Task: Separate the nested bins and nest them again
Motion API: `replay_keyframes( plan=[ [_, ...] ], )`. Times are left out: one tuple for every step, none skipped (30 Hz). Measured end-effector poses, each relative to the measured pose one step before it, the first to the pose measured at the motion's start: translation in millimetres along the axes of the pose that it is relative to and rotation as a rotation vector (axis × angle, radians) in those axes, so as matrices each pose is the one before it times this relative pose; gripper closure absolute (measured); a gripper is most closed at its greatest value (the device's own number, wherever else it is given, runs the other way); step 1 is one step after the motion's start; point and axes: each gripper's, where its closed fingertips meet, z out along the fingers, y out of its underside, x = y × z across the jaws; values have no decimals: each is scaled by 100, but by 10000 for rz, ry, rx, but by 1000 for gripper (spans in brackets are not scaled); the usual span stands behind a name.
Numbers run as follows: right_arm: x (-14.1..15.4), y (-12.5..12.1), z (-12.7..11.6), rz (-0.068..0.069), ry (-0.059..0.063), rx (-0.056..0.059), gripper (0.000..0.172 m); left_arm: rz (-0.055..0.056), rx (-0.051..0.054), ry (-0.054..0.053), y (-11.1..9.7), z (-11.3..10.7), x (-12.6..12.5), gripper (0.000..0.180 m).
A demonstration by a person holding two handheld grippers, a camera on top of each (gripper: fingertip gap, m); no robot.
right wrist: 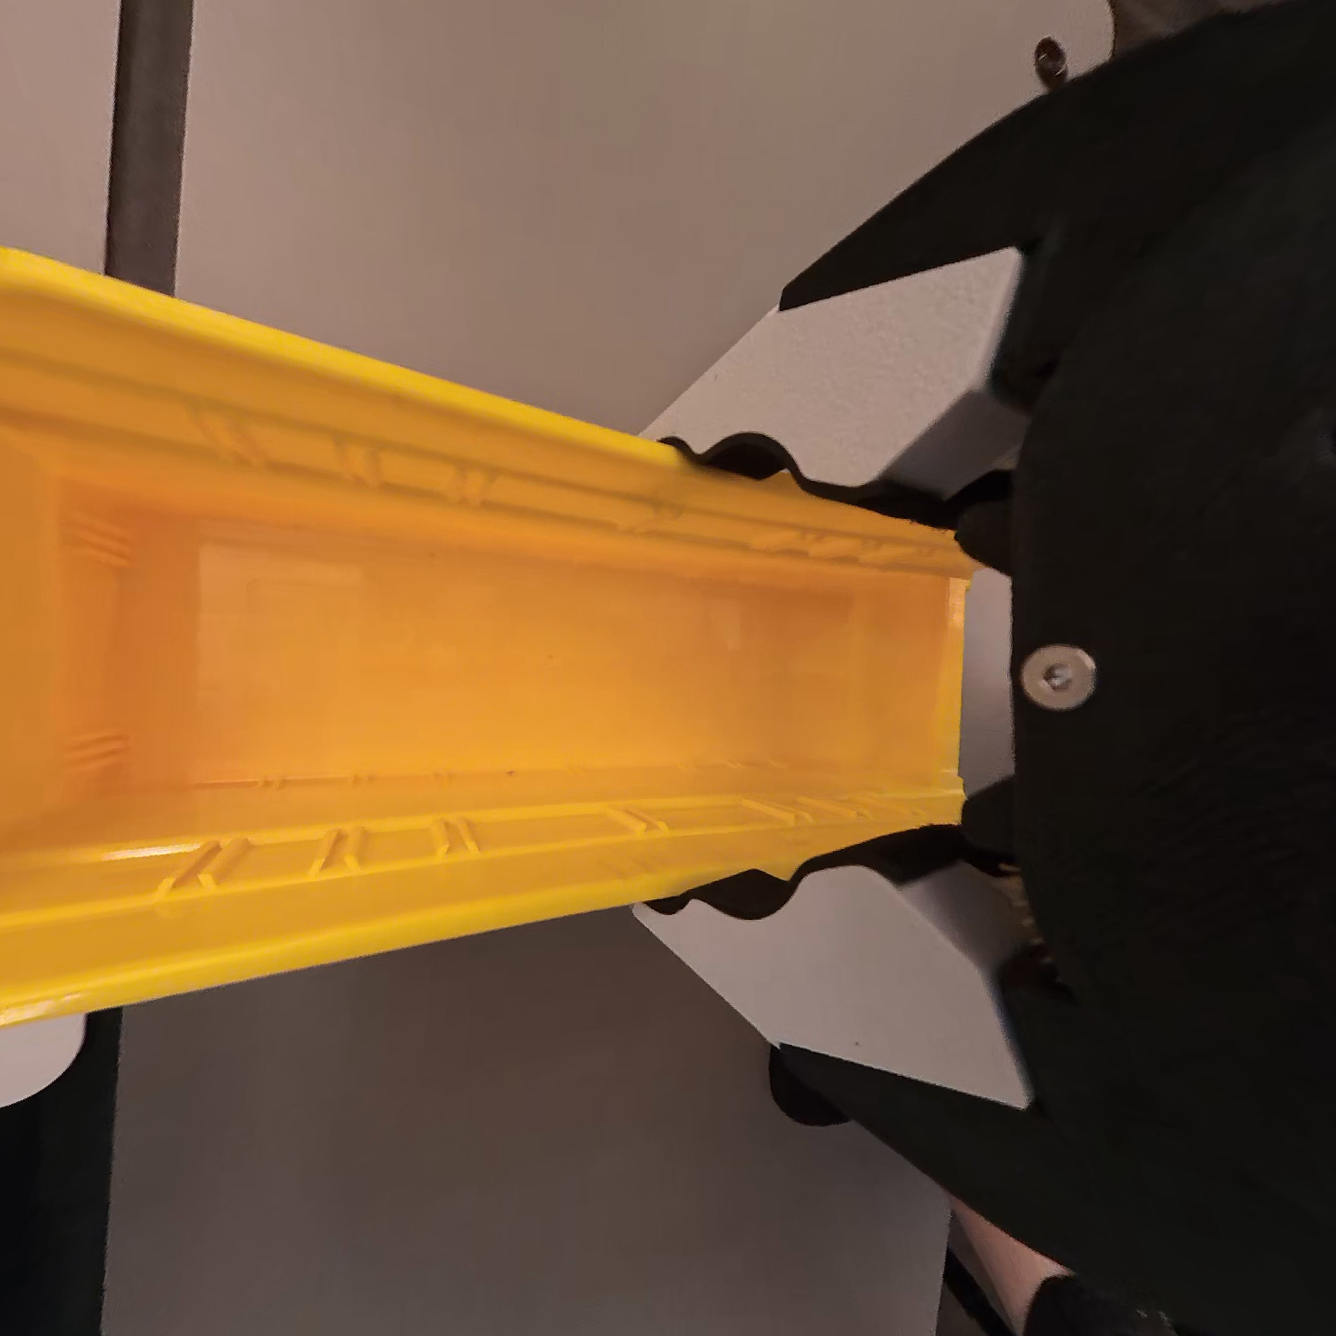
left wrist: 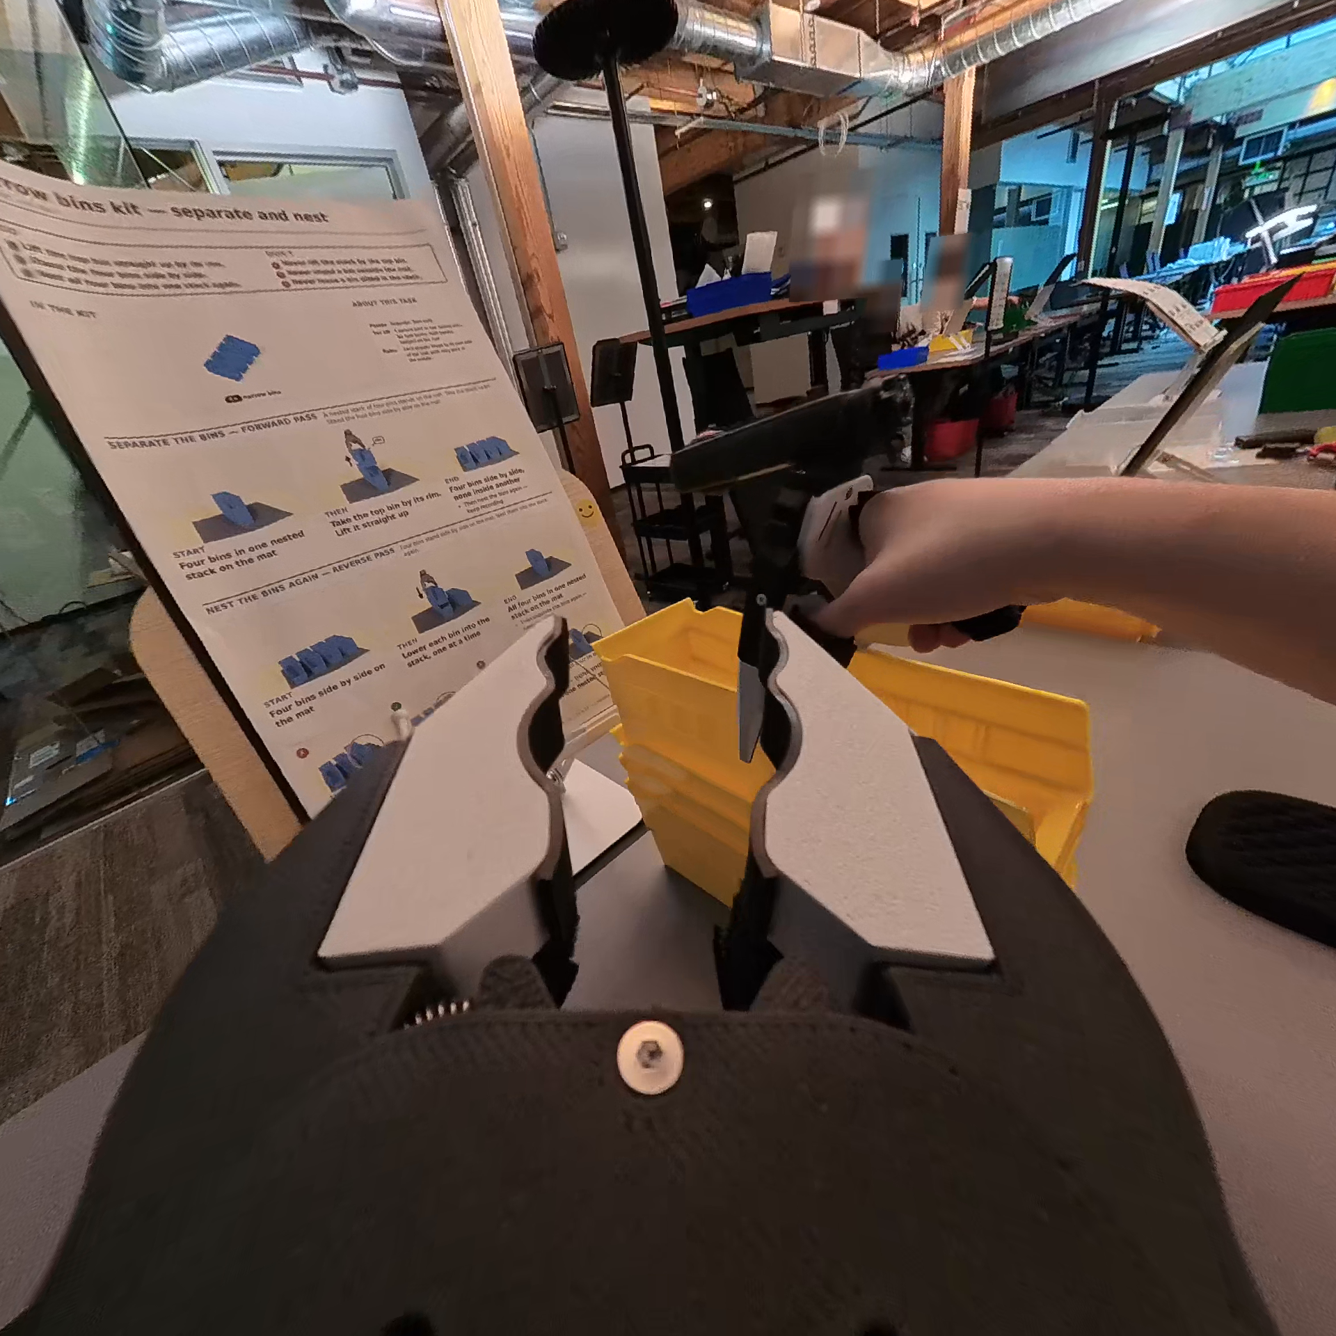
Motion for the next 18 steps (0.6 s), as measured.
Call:
replay_keyframes(
  plan=[
    [31,-27,104,15,-47,147,58,64,-48,10,53,86,142,128],
    [52,10,141,19,-30,109,58,76,-32,-15,14,57,107,128],
    [79,-47,198,-5,-3,113,59,67,-28,-23,9,47,83,129],
    [55,-14,249,13,-11,76,59,50,-25,-8,7,37,98,129],
    [22,64,322,26,1,-1,59,42,-34,21,36,44,120,129],
    [33,126,357,-27,40,-57,59,31,-43,19,55,44,96,128],
    [56,-1,229,-33,96,6,58,27,-36,-14,53,38,12,128],
    [-34,-195,30,-34,91,143,59,19,-28,-31,59,33,-44,128],
    [-36,-64,64,-66,96,31,59,0,-20,-26,46,37,-61,128],
    [-35,-55,74,-56,83,50,59,-19,-19,-14,51,22,-62,128],
    [-28,-81,31,-55,67,68,60,-30,-18,-6,52,5,-53,128],
    [-41,-102,-3,-43,41,84,61,-30,-2,3,16,-2,-31,128],
    [-38,-79,-10,-44,32,86,61,-29,-2,11,16,-2,-21,128],
    [-37,-73,-9,-25,30,107,61,-19,-4,10,14,-5,-8,128],
    [-48,-118,-5,-16,32,155,62,-8,-2,-1,-4,-5,-11,128],
    [-66,-146,-1,2,23,197,62,-7,-8,-7,12,8,-9,128],
    [-76,-92,-3,7,18,196,62,-7,-10,4,11,27,31,128],
    [-68,22,90,19,22,134,62,-4,-20,23,34,29,62,128]
  ],
)
